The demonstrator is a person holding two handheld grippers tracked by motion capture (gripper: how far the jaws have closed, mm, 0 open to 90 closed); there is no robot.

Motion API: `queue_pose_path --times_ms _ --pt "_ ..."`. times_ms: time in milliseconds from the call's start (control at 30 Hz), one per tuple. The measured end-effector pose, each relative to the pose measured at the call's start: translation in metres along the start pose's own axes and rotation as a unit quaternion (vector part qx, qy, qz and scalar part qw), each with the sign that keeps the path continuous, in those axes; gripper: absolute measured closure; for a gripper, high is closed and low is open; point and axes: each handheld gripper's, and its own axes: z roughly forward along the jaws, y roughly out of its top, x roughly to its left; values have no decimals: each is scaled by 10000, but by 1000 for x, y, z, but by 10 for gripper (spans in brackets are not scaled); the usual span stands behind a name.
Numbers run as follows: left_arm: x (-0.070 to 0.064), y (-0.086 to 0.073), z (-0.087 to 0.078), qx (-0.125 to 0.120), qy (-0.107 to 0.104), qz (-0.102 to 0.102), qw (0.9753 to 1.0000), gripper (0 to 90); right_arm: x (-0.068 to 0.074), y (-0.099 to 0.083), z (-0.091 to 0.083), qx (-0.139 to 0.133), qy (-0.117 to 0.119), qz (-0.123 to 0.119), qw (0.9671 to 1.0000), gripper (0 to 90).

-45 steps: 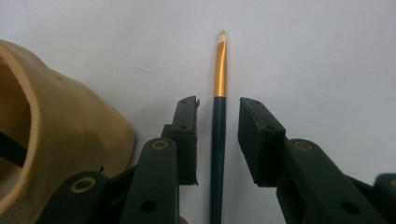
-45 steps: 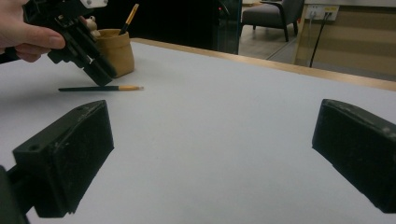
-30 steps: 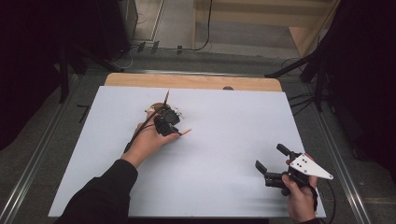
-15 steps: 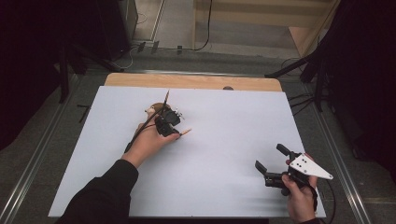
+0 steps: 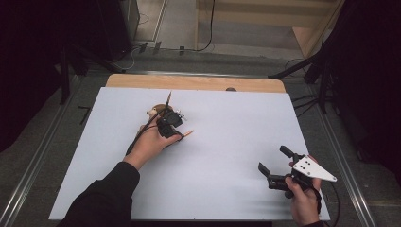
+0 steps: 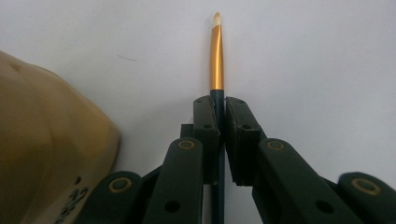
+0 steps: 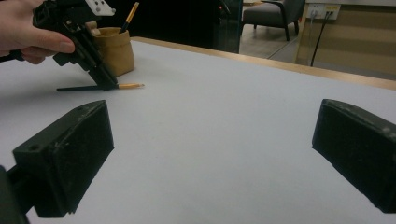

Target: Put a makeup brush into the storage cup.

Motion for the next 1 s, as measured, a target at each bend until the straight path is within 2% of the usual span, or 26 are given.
queue_pose_path --times_ms 100,267,367,600,833,933,1000 --pt "1 -1 -6 -196 22 -22 9998 844 0 0 0 -11 -4 13 10000 0" --pt "0 -2 -19 -495 174 47 9986 844 0 0 -1 -20 -6 14 10000 0" --pt "2 -4 -27 -664 113 24 9977 844 0 0 0 -21 -6 -1 10000 0" --pt "6 -11 -43 -1153 61 -100 9933 844 1 0 0 -6 -10 -4 10000 0" --pt "11 -20 -56 -1656 170 -160 9859 844 0 0 1 -6 -15 -16 10000 0" --pt "12 -23 -61 -1884 218 -192 9817 844 1 0 1 -4 -13 -21 10000 0" --pt "12 -25 -65 -2077 233 -234 9776 844 1 0 1 -1 -17 -21 10000 0"
